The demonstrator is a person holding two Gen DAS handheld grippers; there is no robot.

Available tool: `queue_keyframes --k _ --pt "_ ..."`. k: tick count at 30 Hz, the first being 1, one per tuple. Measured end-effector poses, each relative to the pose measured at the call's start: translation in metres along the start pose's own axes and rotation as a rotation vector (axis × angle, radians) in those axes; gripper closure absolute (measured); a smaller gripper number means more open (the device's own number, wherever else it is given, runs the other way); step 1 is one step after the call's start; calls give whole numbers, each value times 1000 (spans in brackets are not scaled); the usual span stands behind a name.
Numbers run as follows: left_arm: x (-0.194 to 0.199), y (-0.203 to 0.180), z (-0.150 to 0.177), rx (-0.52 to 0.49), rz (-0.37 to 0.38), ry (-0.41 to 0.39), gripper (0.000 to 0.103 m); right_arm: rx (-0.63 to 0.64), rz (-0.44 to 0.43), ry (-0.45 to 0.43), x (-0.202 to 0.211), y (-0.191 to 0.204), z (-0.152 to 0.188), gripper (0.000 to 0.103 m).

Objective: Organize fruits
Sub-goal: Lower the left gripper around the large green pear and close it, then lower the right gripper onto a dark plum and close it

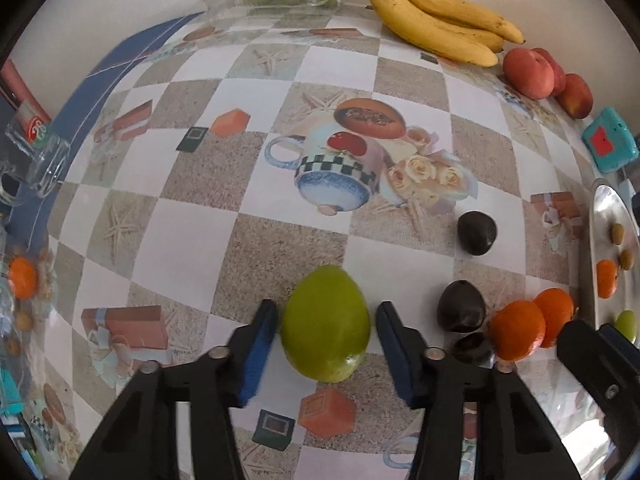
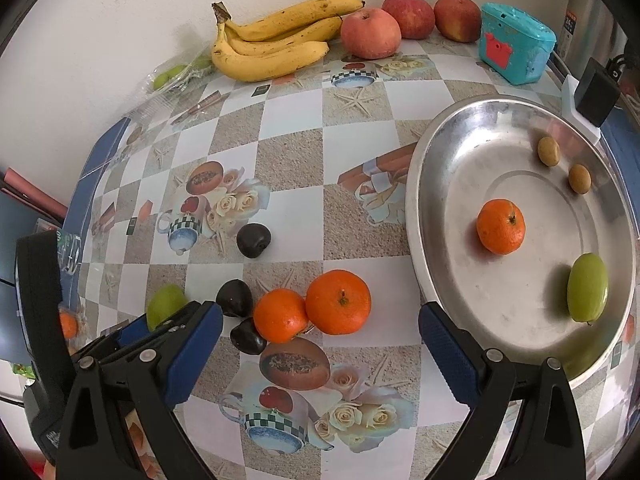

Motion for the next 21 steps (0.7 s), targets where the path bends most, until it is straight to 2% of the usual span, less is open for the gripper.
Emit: queue_keyframes --k 2,10,19,21 --pt "0 -1 -1 0 1 -4 61 5 1 3 -1 1 1 5" --pt "1 4 -8 21 35 -8 61 19 15 16 -4 2 2 5" --pt "-3 21 -43 83 126 -47 61 51 41 28 -10 6 3 5" --pt "-5 27 -47 100 127 -54 61 62 42 26 -11 10 2 5"
Point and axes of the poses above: each gripper's, at about its wrist camera, not at the fingertips, and x roughly against the way its jaws point, y to its left, z to its underside, the point moved 5 cm from there along -x, roughly the way its jaws point, and after that the axes turned 9 degrees about -y, right-handed, at the moved point
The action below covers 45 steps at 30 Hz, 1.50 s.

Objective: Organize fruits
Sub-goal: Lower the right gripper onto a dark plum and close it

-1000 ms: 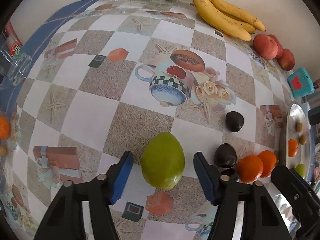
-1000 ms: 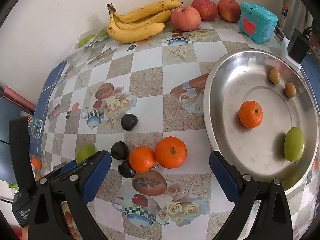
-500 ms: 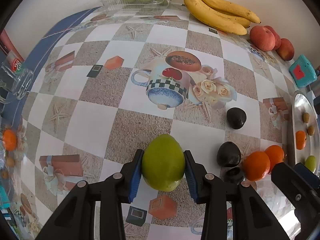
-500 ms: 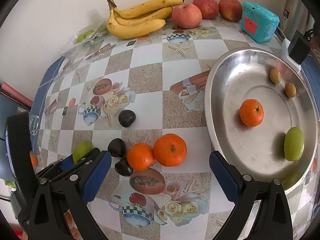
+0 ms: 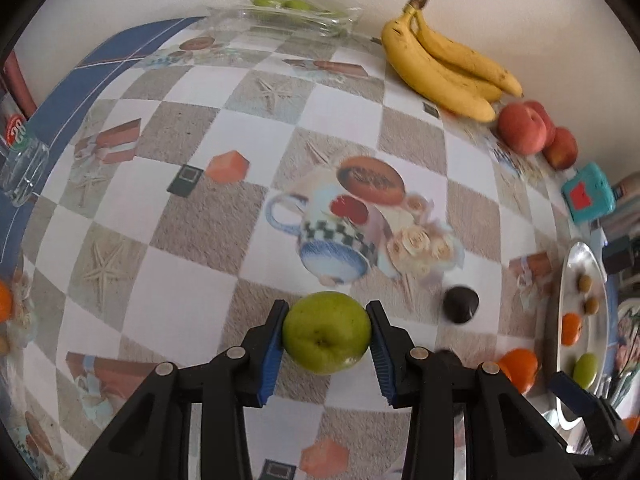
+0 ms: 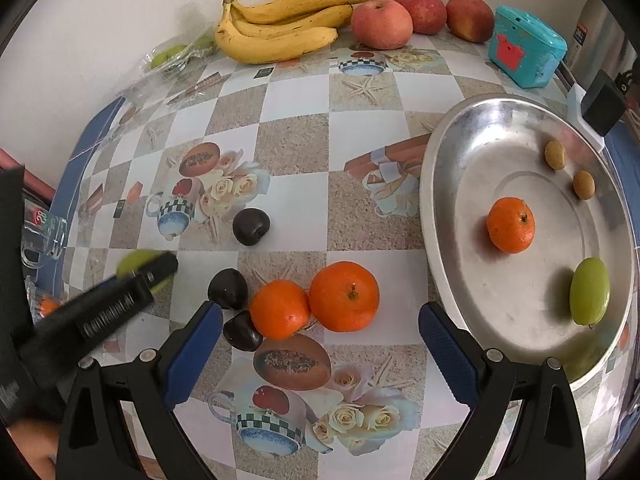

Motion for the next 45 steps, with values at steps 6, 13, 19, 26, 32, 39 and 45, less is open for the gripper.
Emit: queue_keyframes --k 6,13,19,26,32,39,45 --pt "-1 21 -15 35 -30 -36 61 43 12 -34 2 12 -15 5" --pt "11 35 -23 61 -24 -65 61 98 14 -27 -16 37 -34 5" --pt "10 39 -23 77 -7 -58 61 141 44 21 -48 54 -43 5" --pt "8 43 -23 101 -2 -52 61 162 91 61 -80 54 -40 1" --pt "8 46 -22 115 2 -49 61 194 108 35 -86 59 -40 0" --pt "7 48 -21 126 -2 -45 61 211 101 46 -90 64 -40 0" --pt "7 49 -21 132 -6 -44 61 228 96 89 -95 69 -45 0"
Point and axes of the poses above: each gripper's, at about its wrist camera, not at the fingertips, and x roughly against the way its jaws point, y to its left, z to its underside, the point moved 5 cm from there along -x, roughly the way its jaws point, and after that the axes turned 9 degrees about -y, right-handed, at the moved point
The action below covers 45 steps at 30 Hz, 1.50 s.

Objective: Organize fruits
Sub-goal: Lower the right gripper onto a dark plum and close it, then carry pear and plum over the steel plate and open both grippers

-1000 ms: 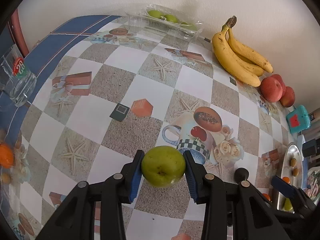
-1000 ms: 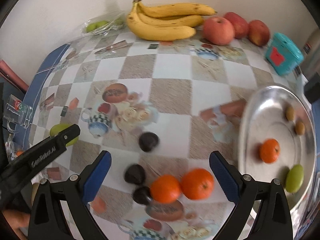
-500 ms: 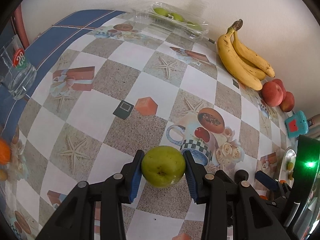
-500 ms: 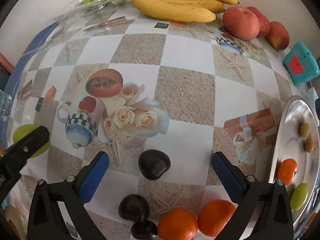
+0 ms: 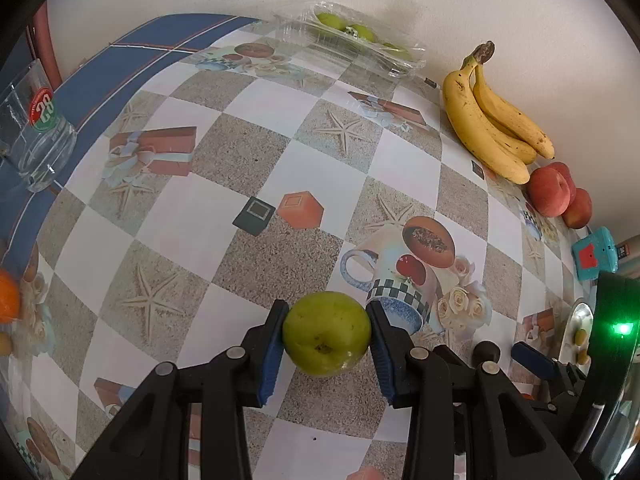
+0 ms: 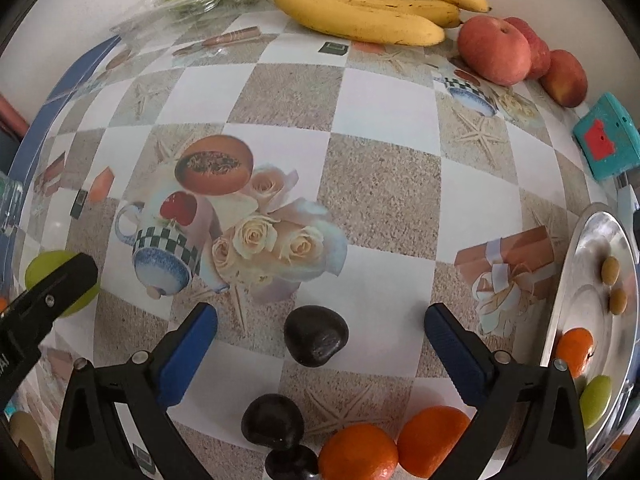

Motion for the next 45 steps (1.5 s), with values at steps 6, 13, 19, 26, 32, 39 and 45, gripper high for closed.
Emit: queue_keyframes --k 6,13,19,26,32,39,45 --pt "0 -2 0 -6 3 2 61 20 -11 -26 4 0 3 0" --pt "-3 -2 1 -13 1 6 61 27 -12 -51 6 3 8 0" --pt "-4 -3 2 -18 3 8 61 60 -23 -87 19 13 20 17" --pt "-5 -3 2 -18 6 15 61 56 -24 -90 29 21 21 54" --pt "-4 -3 2 -19 7 14 61 50 -30 -80 33 19 25 74" --pt "-2 -3 1 -27 9 8 61 45 -38 -79 35 7 23 75" --pt "1 -5 1 -38 4 4 61 28 -55 -124 55 8 17 75"
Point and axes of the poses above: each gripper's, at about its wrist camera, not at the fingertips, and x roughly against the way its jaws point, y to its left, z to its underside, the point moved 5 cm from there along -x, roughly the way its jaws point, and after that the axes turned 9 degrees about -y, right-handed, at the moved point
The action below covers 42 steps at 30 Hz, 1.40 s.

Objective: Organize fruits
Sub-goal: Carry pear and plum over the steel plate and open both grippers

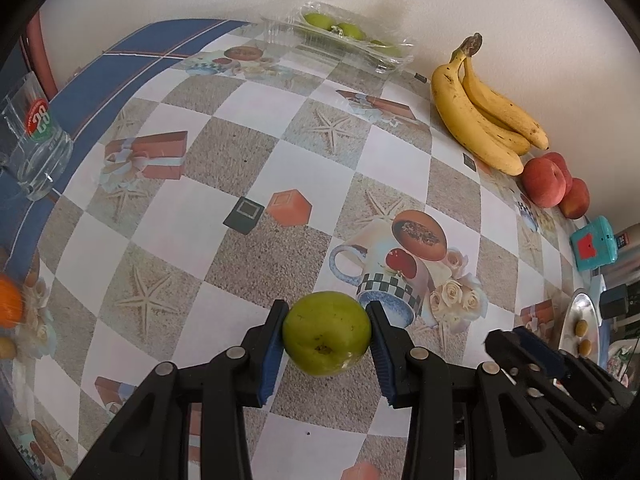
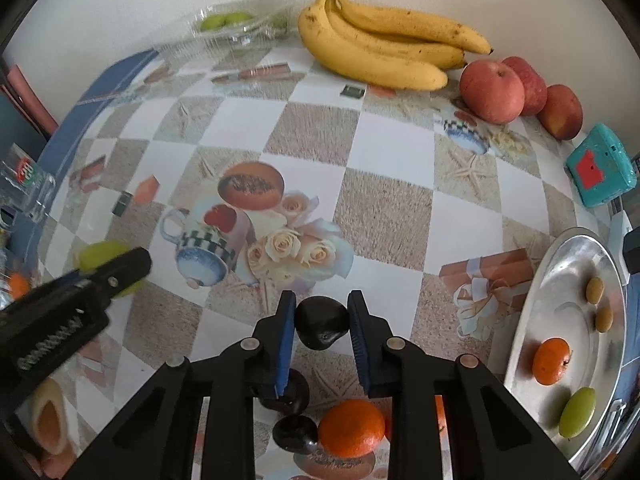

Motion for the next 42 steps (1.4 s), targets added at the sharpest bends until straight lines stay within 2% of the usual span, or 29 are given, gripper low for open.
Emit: queue_keyframes --k 5,12,23,31,33,36,42 --pt "5 -4 3 -19 -11 4 61 -17 -6 -38 20 -4 -1 75" --pt "8 -14 13 -41 -4 26 61 -51 44 -80 43 -9 6 75" --pt "24 -46 17 -99 7 -1 61 -136 45 -131 70 -35 17 76" --pt "39 -98 27 -185 66 -13 61 -235 69 -151 81 -87 23 76" --pt "42 -113 32 -200 102 -7 61 -274 74 -159 85 -105 27 75" --pt "48 -135 39 -223 146 1 61 -304 133 -161 90 -131 34 75" --pt "55 -181 57 -323 162 -4 61 -389 216 -168 103 -185 50 75"
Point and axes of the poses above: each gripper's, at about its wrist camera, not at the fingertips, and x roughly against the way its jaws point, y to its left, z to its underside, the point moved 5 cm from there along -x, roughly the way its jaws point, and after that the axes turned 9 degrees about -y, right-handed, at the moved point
